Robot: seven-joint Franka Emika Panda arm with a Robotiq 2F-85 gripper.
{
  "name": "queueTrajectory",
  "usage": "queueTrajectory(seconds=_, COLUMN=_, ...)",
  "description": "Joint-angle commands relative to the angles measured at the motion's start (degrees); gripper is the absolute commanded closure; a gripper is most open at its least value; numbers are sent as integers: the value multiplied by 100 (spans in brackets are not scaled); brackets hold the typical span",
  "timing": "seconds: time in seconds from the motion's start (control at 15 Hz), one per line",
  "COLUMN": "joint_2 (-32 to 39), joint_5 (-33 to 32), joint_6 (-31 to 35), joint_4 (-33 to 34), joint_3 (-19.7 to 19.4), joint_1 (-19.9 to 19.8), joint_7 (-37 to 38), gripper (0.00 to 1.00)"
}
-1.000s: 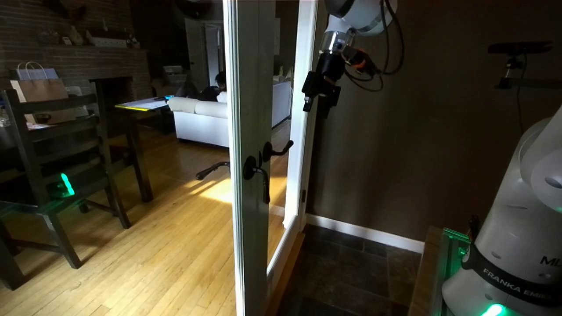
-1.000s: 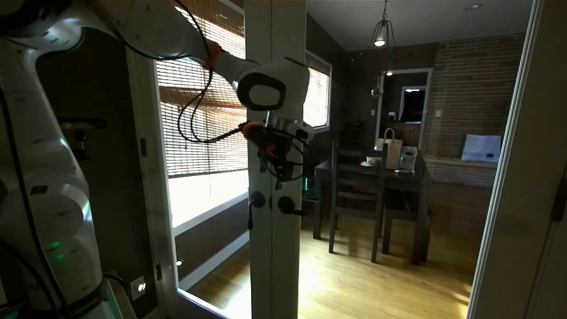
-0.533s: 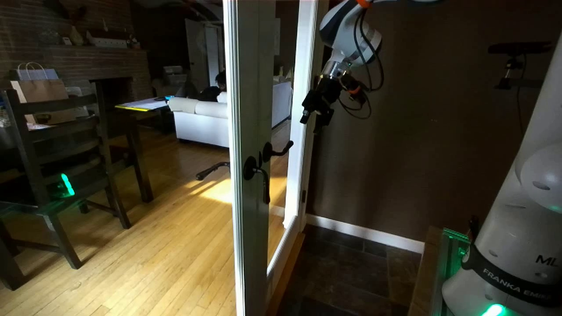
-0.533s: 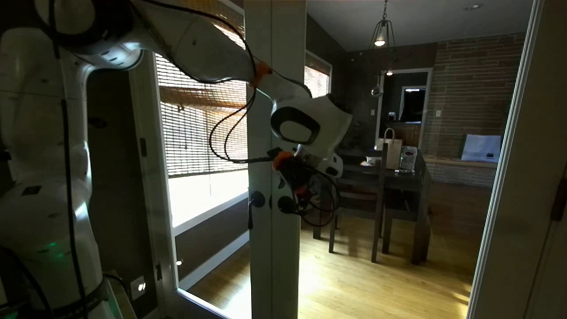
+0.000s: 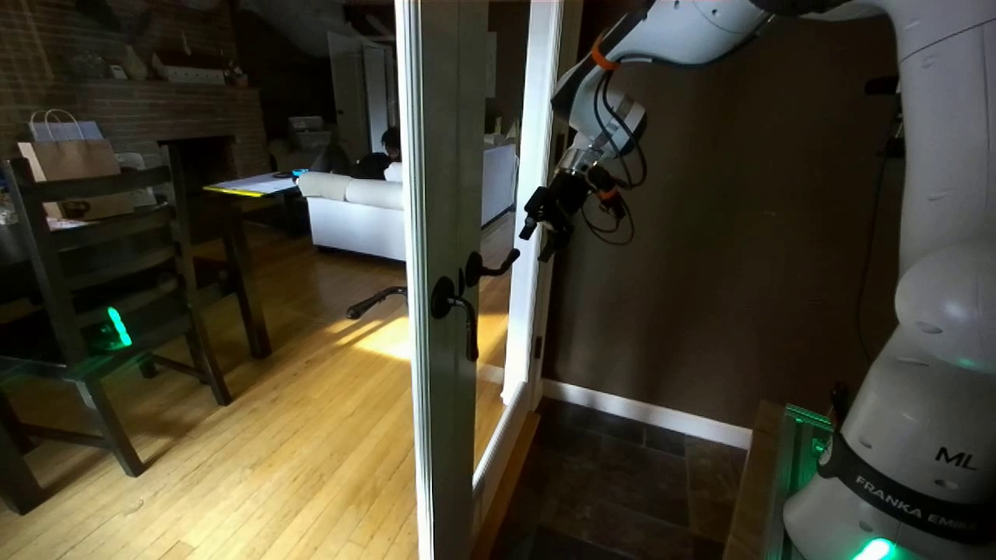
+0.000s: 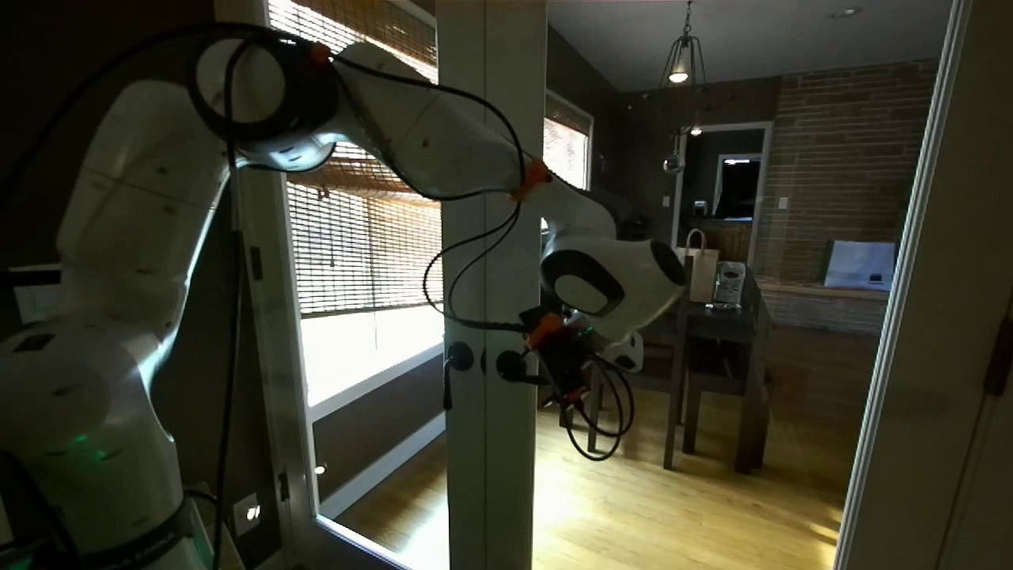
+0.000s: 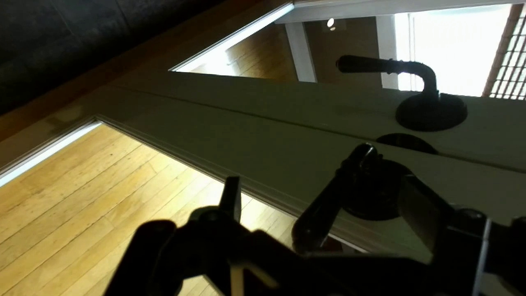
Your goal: Open the right door
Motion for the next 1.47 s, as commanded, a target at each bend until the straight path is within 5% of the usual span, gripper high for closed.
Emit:
queueTrajectory(seconds=0.0, joint_2=629, joint_5=304, joint_6=-457, joint_4=797, joint_3=272, joint_1=-357, joint_7=-21, gripper=12)
queueTrajectory(seconds=0.4, joint_2=1151, joint_5=371, joint_6=-770, joint_4=1432, joint_3=500, joint_1=-572, joint_7=47, gripper=59)
queueTrajectory(seconds=1.4, joint_2=1998, joint_5=183, joint_6=-1127, joint_4=2135, joint_3=655, joint_1=-600, joint_7=449, gripper=80)
